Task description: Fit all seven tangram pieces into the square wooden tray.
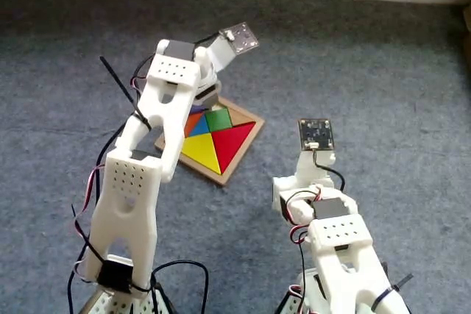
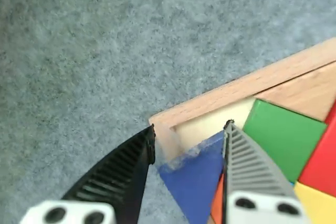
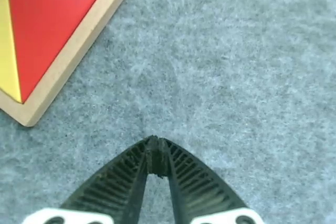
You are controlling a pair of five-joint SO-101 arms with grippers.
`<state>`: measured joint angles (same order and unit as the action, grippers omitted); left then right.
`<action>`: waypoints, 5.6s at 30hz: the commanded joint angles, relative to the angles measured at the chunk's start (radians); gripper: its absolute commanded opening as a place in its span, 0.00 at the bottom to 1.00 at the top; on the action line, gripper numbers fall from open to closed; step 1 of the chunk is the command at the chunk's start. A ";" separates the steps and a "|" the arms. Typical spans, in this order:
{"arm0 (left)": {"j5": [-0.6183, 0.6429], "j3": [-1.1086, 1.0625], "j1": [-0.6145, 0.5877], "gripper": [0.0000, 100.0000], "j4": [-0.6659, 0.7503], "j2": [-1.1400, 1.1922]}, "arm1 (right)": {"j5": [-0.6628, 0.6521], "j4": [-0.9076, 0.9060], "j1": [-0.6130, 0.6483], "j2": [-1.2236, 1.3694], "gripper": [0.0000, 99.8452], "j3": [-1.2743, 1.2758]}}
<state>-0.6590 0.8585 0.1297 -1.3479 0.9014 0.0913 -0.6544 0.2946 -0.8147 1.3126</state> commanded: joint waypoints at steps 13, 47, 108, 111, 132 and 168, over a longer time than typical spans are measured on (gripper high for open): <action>0.015 0.208 -0.160 0.21 -0.213 -0.099 | -0.009 0.021 -0.012 -0.024 0.01 -0.012; 0.020 0.519 -0.041 0.21 -0.377 0.134 | -0.021 0.021 -0.012 -0.024 0.01 -0.010; 0.318 -1.572 -0.263 0.21 0.077 -1.824 | -0.092 0.021 -0.013 -0.016 0.01 -0.007; 0.318 -1.676 -0.312 0.21 0.135 -1.886 | -0.092 0.021 -0.013 -0.024 0.01 -0.007; 0.319 -2.249 -0.493 0.21 0.207 -2.471 | -0.086 -0.073 -0.097 -0.630 0.01 0.176; 0.454 -2.554 -0.533 0.21 0.020 -2.723 | -0.092 -0.553 -0.068 -0.984 0.01 0.492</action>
<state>-0.2110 -1.6763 -0.3951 -1.3019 -1.7745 0.0100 -1.1884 0.2087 -1.8044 1.6732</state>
